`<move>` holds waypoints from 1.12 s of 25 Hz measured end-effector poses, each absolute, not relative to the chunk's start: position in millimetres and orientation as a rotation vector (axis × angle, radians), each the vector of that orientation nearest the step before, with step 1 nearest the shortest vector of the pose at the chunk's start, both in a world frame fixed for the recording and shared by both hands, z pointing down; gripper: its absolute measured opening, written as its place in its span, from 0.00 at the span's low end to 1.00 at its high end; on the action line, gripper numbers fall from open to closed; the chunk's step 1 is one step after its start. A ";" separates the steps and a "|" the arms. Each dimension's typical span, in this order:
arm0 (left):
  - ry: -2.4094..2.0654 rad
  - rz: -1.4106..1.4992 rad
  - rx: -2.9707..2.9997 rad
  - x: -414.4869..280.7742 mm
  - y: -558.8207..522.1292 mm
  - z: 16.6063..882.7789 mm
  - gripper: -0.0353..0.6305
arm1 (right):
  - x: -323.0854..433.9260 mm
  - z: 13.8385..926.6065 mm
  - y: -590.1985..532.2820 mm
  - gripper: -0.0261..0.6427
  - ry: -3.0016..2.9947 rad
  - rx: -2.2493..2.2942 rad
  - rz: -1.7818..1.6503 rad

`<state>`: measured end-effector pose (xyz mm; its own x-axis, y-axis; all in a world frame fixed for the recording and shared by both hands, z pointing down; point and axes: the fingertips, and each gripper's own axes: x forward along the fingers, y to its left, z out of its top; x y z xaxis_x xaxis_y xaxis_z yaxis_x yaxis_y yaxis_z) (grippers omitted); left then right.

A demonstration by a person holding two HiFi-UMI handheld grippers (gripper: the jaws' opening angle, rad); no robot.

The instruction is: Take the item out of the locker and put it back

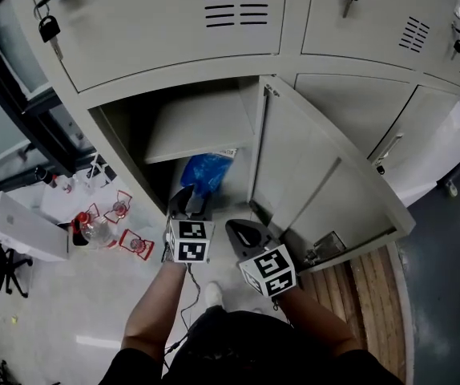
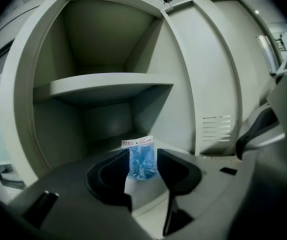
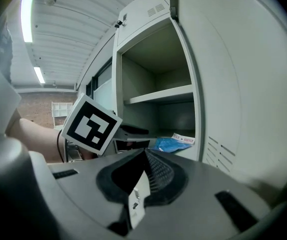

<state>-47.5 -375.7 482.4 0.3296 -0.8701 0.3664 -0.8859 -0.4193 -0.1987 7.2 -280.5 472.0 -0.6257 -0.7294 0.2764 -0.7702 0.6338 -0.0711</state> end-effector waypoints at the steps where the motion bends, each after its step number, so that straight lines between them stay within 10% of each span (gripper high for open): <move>1: -1.678 0.651 2.527 -47.6 -369.5 480.8 0.31 | 7.9 471.7 -276.4 0.04 -2.637 1.222 0.260; 28: -1.837 0.442 2.393 -88.2 -197.8 441.8 0.06 | -8.2 464.8 -193.0 0.04 -2.724 1.065 0.248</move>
